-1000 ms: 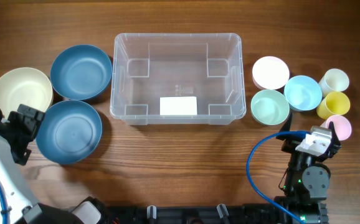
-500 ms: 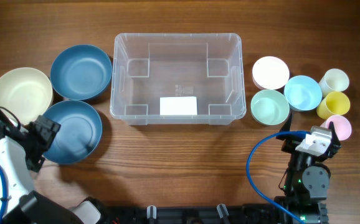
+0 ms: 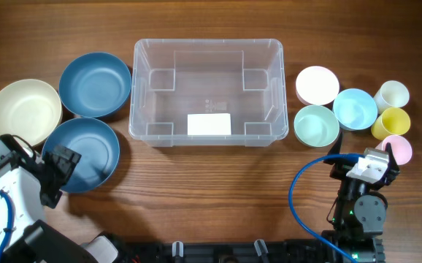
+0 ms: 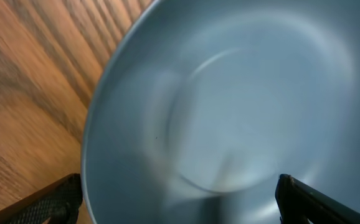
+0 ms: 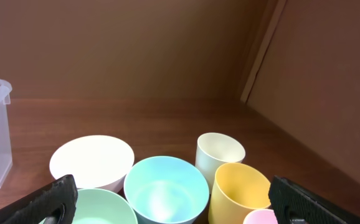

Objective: Pack container
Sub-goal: 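Reach the left gripper to the front dark blue bowl rim, then grasp the dark blue bowl rim and lift it toward the container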

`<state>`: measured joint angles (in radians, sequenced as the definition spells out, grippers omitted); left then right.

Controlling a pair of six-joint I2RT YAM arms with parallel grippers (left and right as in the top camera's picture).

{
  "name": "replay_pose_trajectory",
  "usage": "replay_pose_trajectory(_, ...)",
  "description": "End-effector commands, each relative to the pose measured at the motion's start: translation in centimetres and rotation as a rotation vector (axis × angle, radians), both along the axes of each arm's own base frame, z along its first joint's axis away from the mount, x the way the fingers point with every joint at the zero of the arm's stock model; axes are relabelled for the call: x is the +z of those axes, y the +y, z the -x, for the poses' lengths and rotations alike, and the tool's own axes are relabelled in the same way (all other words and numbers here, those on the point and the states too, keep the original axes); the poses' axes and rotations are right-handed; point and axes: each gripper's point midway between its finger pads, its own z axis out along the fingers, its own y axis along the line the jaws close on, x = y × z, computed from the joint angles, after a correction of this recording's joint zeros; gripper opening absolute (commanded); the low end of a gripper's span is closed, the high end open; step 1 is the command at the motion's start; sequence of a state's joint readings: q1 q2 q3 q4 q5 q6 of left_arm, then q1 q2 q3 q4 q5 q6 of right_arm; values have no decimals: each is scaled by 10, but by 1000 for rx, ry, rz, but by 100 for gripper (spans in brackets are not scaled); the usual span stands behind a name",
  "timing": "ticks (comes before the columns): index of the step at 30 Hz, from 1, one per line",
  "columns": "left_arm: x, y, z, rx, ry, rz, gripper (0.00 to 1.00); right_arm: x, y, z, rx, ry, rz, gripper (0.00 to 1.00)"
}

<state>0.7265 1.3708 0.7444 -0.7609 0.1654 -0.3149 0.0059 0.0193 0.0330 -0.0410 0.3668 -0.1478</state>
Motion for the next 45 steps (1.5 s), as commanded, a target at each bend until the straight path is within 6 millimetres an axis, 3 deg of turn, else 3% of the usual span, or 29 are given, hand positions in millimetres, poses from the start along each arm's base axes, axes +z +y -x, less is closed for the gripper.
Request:
replay_pose_trajectory(1,-2,0,2,-19,-2,-6,99,3,2,0,8,-7,8,100)
replay_pose_trajectory(6,-6,-3,5,-18,10,3,91,3,2,0,8,-7,8,100)
replay_pose_trajectory(11,-7,-5,7,-18,18,9,63,3,2,0,8,-8,8,100)
replay_pose_trajectory(16,-7,-5,8,-18,20,10,52,3,2,0,8,-7,8,100)
replay_pose_trajectory(20,-8,-7,10,-18,29,18,33,3,2,0,8,-7,8,100)
replay_pose_trajectory(38,-11,-13,29,-9,117,33,24,3,2,0,8,-7,8,100)
replay_pose_trajectory(42,-11,-14,30,-9,122,37,12,3,2,0,8,-7,8,100)
replay_pose_trajectory(45,-11,-15,31,-9,125,40,11,3,2,0,8,-8,8,100)
